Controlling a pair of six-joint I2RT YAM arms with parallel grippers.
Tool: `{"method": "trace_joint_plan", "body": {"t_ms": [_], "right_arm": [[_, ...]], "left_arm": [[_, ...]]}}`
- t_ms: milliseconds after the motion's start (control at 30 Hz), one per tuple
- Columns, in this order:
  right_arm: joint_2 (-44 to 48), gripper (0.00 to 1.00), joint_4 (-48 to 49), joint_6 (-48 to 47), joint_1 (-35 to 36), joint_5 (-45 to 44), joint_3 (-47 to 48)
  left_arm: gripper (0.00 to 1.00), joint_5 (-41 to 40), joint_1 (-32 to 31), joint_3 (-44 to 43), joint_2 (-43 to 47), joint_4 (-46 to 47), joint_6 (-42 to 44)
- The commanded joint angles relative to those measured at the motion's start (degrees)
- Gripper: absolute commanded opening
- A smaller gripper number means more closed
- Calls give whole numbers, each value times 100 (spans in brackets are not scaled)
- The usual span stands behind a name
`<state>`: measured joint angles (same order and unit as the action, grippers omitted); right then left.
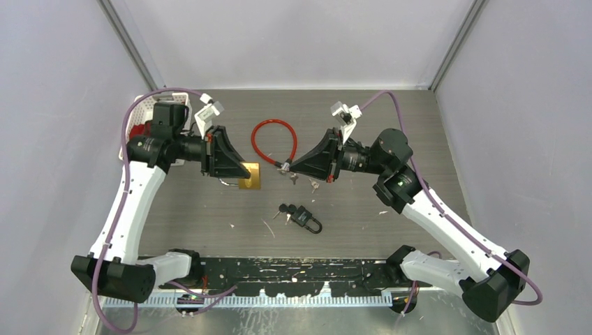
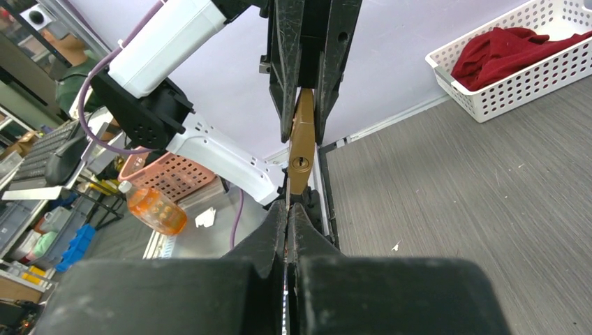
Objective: Unlock with the key
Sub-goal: Unlock the lock.
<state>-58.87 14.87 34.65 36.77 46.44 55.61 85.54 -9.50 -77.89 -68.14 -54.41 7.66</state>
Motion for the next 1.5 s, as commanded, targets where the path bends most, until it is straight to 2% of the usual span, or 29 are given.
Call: {"method": "trace_joint_plan", "body": {"t_ms": [0, 167, 500, 1100, 1467], "right_arm": [[272, 1, 444, 71, 67, 66, 5], [500, 1, -141, -406, 222, -131, 70], [768, 1, -697, -747, 269, -404, -49], [140, 1, -911, -1150, 816, -878, 307], [79, 1, -396, -1016, 823, -1040, 226]], "left_arm": [[0, 1206, -205, -213, 120, 58, 182], [0, 1200, -668, -423, 79, 44, 696], [0, 1202, -681, -410, 53, 43, 908], [0, 1183, -315, -276, 187, -10, 1176], [0, 1192, -311, -204, 263, -28, 1159]]}}
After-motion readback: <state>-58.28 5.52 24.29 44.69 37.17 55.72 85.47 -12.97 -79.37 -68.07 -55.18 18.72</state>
